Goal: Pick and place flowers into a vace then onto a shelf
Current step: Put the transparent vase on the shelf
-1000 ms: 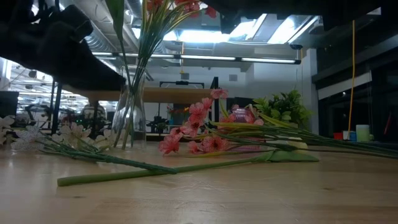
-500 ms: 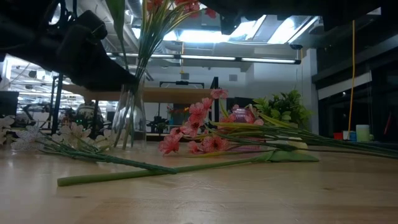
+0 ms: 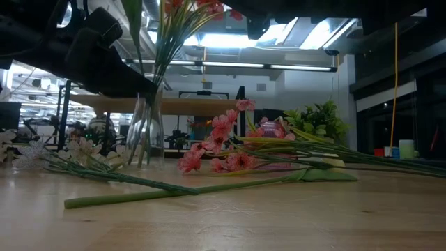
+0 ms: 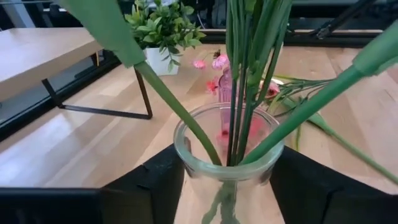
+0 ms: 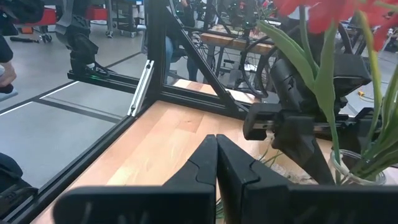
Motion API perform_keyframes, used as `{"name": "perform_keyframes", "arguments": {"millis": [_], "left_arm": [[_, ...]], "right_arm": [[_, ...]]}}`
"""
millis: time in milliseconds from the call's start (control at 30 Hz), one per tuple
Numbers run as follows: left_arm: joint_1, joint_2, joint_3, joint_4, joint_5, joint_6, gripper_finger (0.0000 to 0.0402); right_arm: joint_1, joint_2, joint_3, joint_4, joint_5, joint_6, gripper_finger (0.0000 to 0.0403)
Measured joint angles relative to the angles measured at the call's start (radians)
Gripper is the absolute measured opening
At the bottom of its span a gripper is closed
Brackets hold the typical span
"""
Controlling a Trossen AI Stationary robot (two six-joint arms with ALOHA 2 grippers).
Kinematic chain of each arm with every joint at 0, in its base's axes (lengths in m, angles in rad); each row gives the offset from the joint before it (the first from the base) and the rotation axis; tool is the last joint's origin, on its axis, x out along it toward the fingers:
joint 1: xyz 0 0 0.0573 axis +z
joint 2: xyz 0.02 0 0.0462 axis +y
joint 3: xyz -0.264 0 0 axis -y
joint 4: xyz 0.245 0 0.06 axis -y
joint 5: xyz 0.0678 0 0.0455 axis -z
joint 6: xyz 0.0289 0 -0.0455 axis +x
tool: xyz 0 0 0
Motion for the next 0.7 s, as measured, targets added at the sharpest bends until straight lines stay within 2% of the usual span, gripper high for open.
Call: {"name": "perform_keyframes", "arguments": {"millis": [67, 700], "left_arm": [[0.0, 0.0, 0.0, 0.0, 0.0, 0.004, 0.0187], [-0.001, -0.013, 0.0, -0.002, 0.018, 0.0, 0.0187]], "right_arm": [[0.0, 0.0, 0.0, 0.0, 0.0, 0.0, 0.0005], [0.0, 0.0, 0.0, 0.0, 0.0, -0.006, 0.0005]]}}
